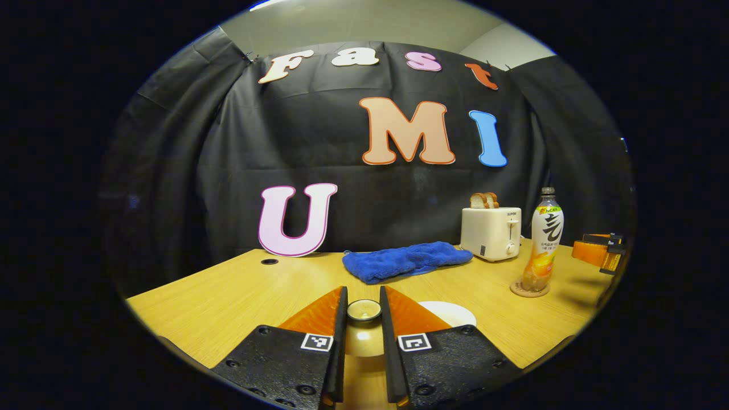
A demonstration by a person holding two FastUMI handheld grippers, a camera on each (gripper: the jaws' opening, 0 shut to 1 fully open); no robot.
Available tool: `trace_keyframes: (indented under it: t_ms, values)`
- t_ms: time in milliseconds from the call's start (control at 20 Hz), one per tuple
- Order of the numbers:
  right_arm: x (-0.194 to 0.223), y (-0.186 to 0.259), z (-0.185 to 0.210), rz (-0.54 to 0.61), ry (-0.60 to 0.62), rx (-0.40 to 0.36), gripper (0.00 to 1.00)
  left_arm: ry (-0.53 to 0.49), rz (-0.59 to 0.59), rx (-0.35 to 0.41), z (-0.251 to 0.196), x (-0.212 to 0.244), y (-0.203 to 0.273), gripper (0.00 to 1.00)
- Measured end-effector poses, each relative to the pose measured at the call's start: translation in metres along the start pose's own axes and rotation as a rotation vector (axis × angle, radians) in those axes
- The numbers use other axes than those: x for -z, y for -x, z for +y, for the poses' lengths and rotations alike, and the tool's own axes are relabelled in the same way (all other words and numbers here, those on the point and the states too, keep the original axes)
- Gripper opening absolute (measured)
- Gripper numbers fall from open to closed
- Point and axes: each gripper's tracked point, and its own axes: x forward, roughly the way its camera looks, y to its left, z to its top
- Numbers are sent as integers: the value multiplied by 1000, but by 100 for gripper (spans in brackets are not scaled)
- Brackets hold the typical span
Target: Open the teacup lid with one hand, grasp the water bottle and pour water into the teacup with the other hand; after pouring, place the water bottle on the coaster and then close the teacup lid.
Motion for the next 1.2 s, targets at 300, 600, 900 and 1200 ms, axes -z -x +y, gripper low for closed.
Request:
trace_keyframes:
  t_ms: [300, 600, 900, 1200]
  values:
    - [1, 0, 0, 1, -2, 0, 90, 2, 0, 141, -36, 0, -13, 27]
    - [2, -1, 0, 1, -3, 1, 90, -37, 33, 213, -53, 5, -16, 27]
    - [2, -1, 0, 1, -4, -2, 90, -72, 76, 273, -63, 12, -12, 27]
    - [2, -1, 0, 1, -4, -3, 90, -108, 125, 301, -67, 20, -11, 27]
